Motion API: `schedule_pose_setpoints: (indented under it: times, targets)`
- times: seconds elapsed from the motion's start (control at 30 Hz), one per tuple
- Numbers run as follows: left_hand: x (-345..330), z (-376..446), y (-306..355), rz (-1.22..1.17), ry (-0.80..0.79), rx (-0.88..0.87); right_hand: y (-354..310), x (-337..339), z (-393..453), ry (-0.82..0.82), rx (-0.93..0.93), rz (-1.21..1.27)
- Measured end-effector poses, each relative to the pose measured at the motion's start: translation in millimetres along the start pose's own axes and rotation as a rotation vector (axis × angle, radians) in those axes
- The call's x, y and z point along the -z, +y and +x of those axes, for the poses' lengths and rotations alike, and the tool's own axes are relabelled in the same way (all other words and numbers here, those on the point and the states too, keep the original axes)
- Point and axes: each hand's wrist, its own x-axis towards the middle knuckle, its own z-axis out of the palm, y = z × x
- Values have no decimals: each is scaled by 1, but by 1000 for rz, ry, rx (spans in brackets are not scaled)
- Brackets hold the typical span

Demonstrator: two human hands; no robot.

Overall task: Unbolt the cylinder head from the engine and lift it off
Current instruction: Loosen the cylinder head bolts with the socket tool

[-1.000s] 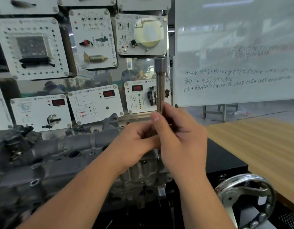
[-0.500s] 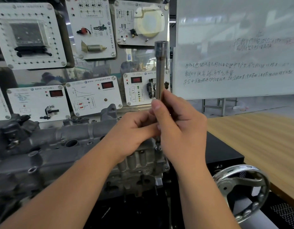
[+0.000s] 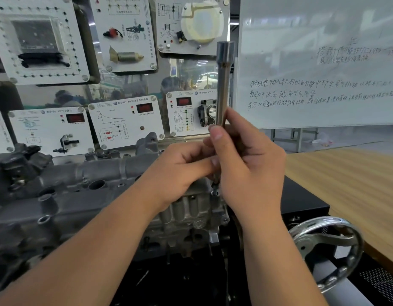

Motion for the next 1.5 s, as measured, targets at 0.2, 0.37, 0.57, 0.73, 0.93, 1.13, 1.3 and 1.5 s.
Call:
schedule_pose_setpoints:
  times: [0.2, 0.37, 0.57, 0.73, 0.93, 1.13, 1.3, 1.5]
  targets:
    - [-1, 0, 3, -9, 3, 2, -1, 3, 2, -53, -30, 5]
    - [-2, 2, 0, 70, 54, 6, -3, 2, 0, -6, 19, -95]
    - [0, 0, 2, -32, -46, 20, -5, 1, 0, -53, -57, 6]
    - [-1, 3, 1, 35, 6, 4, -2, 0, 1, -70, -73, 17]
    - [0, 2, -2, 9, -3, 3, 0, -1, -2, -18, 1, -40]
    - [0, 2, -1, -19, -21, -7, -3, -1, -1, -63, -40, 39]
    - [0, 4, -2, 86, 30, 5, 0, -3, -3, 25, -3, -13]
    - [2, 1, -1, -61, -68, 22, -2, -2, -3, -17, -3, -52]
